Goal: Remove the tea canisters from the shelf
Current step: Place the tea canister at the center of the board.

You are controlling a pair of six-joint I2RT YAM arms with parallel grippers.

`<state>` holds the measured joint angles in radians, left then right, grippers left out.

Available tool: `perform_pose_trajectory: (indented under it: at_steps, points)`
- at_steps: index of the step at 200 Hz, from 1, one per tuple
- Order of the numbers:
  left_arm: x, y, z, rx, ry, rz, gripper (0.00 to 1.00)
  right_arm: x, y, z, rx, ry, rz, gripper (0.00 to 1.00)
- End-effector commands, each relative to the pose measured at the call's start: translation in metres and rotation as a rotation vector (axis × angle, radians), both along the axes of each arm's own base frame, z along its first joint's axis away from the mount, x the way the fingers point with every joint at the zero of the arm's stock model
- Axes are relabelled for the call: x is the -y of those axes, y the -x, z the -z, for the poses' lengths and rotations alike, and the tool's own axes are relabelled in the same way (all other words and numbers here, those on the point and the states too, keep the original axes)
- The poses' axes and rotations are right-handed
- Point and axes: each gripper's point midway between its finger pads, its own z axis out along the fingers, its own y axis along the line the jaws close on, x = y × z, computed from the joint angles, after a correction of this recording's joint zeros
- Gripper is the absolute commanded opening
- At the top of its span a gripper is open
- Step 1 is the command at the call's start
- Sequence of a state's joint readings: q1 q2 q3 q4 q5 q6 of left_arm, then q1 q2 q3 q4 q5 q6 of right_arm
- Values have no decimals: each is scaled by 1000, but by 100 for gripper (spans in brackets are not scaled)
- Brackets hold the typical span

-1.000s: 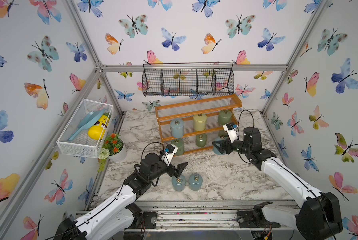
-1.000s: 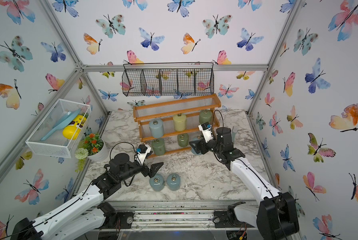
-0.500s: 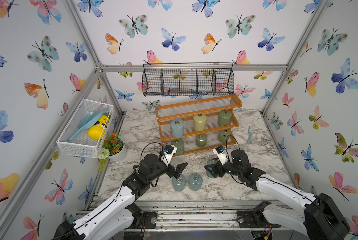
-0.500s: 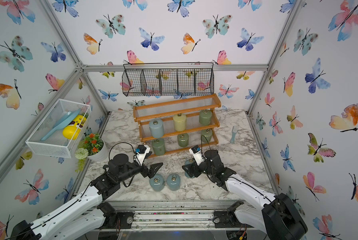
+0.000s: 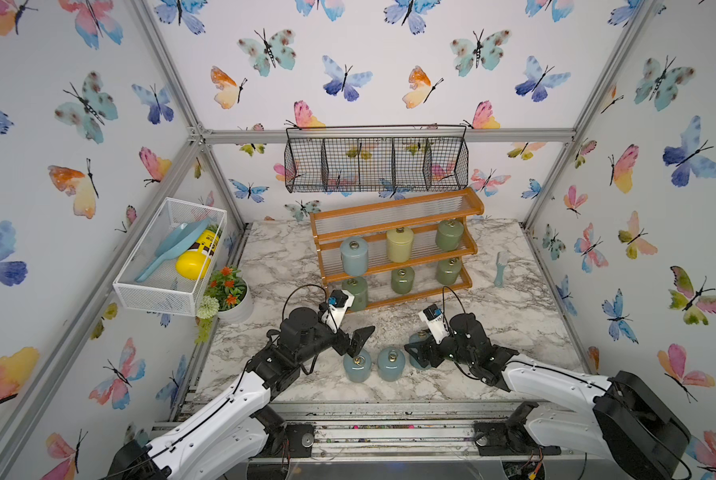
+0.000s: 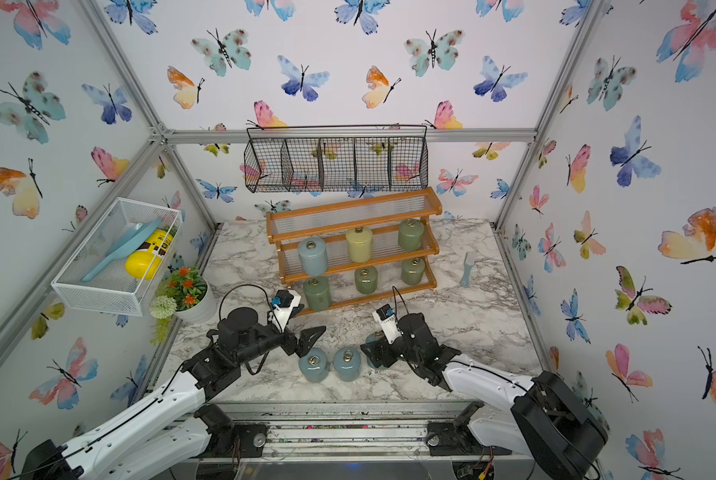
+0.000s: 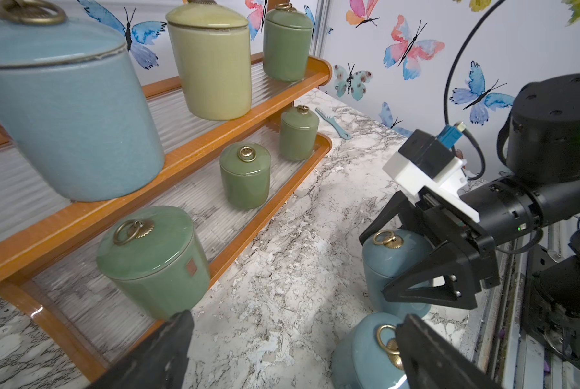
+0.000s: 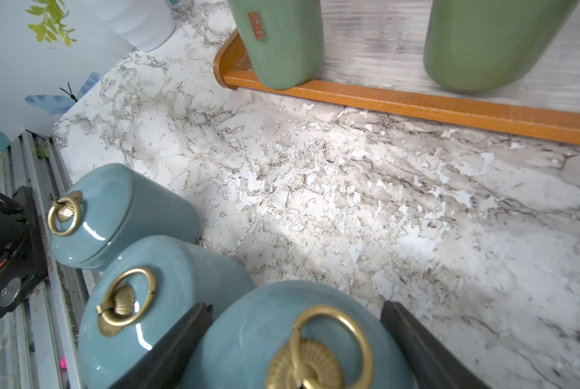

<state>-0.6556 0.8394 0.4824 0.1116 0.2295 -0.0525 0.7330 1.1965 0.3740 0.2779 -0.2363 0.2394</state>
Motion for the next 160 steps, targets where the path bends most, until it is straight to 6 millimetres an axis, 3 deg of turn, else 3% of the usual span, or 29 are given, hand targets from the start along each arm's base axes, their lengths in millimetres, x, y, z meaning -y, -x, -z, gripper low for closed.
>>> perform_pose_trajectory:
  at_steps: [1,85,160]
  points:
    - [0,-6,-11,22,9,-13,99,-6,-10,-14,62,-44,34,72]
    - [3,-8,-8,20,-2,-8,98,10,-3,9,34,6,89,76]
    - [2,-7,-12,29,0,-8,98,13,2,11,14,8,89,82]
